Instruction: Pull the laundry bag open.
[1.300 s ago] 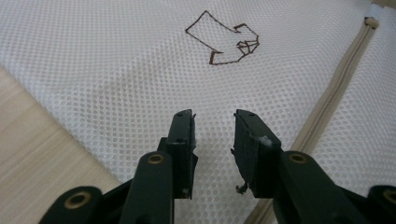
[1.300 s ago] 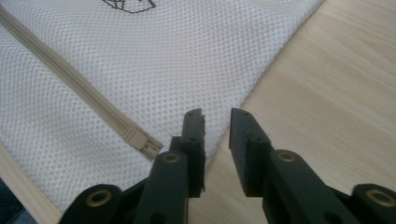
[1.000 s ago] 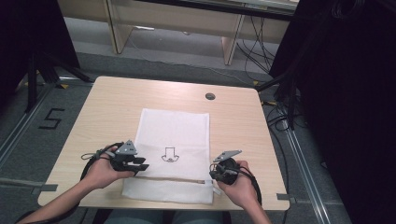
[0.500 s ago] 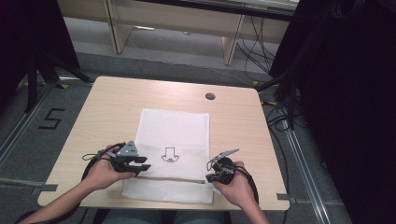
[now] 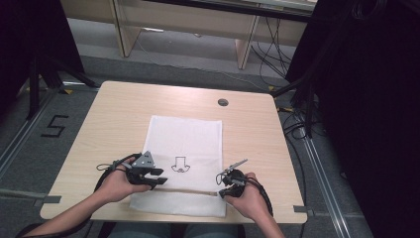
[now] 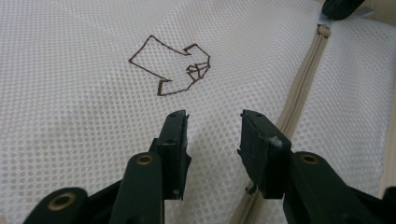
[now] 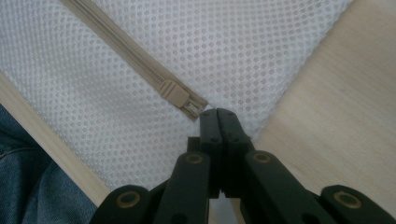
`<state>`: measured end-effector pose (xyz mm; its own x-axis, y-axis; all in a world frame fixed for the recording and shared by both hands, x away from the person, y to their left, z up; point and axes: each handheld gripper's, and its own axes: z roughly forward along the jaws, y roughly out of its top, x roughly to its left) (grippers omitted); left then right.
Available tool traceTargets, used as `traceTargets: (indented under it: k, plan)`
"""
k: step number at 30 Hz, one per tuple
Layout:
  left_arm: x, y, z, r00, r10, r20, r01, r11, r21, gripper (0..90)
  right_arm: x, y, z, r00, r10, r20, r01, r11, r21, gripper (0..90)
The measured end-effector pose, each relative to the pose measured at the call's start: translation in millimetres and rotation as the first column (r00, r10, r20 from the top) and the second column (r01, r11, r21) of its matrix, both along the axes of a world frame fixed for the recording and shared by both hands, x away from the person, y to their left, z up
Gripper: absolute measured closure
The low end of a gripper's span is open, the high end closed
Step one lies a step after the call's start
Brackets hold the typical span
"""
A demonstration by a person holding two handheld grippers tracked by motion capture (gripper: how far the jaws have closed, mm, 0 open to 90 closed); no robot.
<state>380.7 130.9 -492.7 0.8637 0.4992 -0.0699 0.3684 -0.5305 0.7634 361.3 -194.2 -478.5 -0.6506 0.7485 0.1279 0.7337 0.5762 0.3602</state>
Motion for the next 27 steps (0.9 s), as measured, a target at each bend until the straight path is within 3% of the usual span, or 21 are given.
traceTargets:
  k: [1,2,3,4,6,11,17,19,21,24,25,27]
  plan:
    - [-1.1,-2.1,-0.3,0.9998,0.015,-0.015,-0.015,0.9998,-0.014,60.8,0.7,0.7,-0.6,1.0000,0.007,0.005,-0.007,1.000,-0.001,90.0]
    - [0.0,-2.5,0.9,1.0000,0.000,0.001,0.000,1.0000,0.002,60.7,0.4,3.0,0.4,1.0000,-0.002,-0.008,0.002,1.000,-0.018,90.0]
    - [-0.9,-5.0,0.7,0.9998,0.008,-0.017,-0.009,0.9997,-0.022,60.7,0.4,3.0,0.4,1.0000,-0.002,-0.008,0.002,1.000,-0.018,90.0]
    - [-0.1,-5.6,2.3,1.0000,-0.002,-0.005,0.002,1.0000,-0.008,60.7,0.4,4.0,0.2,0.9999,-0.011,-0.010,0.011,1.000,-0.025,90.0]
    - [-0.9,-10.8,3.4,0.9995,-0.004,-0.031,0.002,0.9989,-0.047,61.5,0.9,5.1,0.1,1.0000,0.006,0.005,-0.005,0.999,-0.035,90.0]
    - [-4.1,-27.8,9.6,0.9987,-0.037,-0.035,0.034,0.9970,-0.070,62.5,0.9,4.5,-0.3,1.0000,0.001,0.006,-0.001,1.000,-0.028,90.0]
    - [-6.9,-48.9,8.7,0.9960,-0.086,-0.025,0.085,0.9949,-0.055,62.9,-1.6,7.9,0.9,0.9998,-0.021,-0.001,0.021,0.998,-0.053,90.0]
    - [-6.5,-55.2,8.5,0.9947,-0.101,-0.019,0.100,0.9935,-0.055,63.3,-0.2,6.4,0.5,1.0000,-0.005,0.004,0.005,0.999,-0.040,90.0]
    - [-7.2,-61.9,8.8,0.9936,-0.112,-0.017,0.111,0.9921,-0.059,64.1,0.7,4.4,-0.2,0.9992,-0.037,-0.017,0.036,0.999,-0.021,90.0]
    - [-8.0,-71.8,9.6,0.9919,-0.127,-0.007,0.126,0.9902,-0.059,64.4,2.3,2.5,-0.9,0.9996,-0.026,-0.011,0.026,1.000,-0.010,90.0]
    - [-7.8,-74.6,9.9,0.9908,-0.135,-0.003,0.135,0.9895,-0.052,64.6,0.8,2.8,-0.6,0.9981,-0.056,-0.024,0.056,0.998,-0.007,90.0]
    - [-8.6,-81.0,9.4,0.9892,-0.146,-0.004,0.146,0.9873,-0.063,64.7,0.2,3.0,0.3,0.9975,-0.064,-0.030,0.063,0.998,-0.016,90.0]
